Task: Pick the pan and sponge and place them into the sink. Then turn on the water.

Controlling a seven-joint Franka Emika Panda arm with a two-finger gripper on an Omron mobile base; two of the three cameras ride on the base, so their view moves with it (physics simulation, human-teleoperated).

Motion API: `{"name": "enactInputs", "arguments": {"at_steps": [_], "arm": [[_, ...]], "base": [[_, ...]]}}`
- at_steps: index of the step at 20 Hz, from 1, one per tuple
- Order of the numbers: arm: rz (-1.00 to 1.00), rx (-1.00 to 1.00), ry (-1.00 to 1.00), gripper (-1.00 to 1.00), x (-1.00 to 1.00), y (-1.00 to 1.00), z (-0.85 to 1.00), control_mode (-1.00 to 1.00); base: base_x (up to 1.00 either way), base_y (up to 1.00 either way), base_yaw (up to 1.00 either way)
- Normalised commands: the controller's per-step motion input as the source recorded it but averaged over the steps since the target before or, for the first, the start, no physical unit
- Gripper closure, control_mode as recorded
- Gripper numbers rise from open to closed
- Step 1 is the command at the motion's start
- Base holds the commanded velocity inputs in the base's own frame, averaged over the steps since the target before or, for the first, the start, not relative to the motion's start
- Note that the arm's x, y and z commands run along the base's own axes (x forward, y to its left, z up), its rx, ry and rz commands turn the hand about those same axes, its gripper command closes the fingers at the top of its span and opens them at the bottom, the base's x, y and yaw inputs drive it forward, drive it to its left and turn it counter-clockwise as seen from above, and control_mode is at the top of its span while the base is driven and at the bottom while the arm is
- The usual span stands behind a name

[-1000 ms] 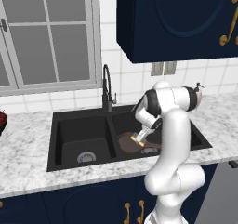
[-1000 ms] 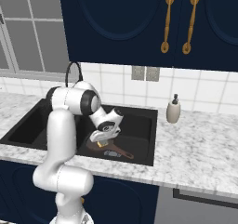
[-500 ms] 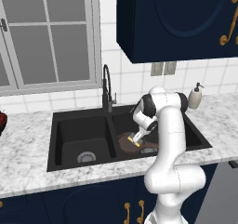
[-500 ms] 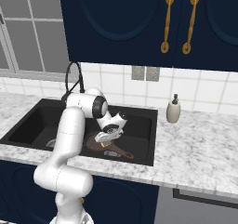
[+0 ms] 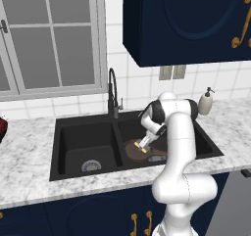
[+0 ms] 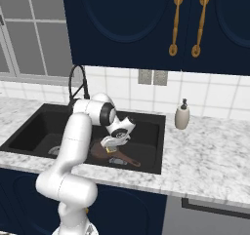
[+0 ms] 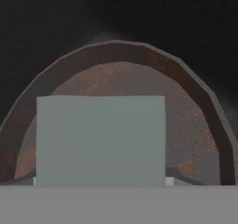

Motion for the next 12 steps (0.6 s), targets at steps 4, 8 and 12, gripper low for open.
{"name": "enactInputs", "arguments": {"at_steps": [4, 8, 12], "arm": [[0.0, 0.0, -0.01, -1.0, 0.02, 0.12, 0.0, -1.0], [-0.04, 0.0, -0.02, -1.0, 0.0, 0.09, 0.01, -1.0], [-0.04, 0.0, -0.03, -1.0, 0.0, 0.14, 0.12, -1.0]], "base": [[0.0, 0.0, 0.0], [0.0, 0.0, 0.0], [0.0, 0.0, 0.0]]}}
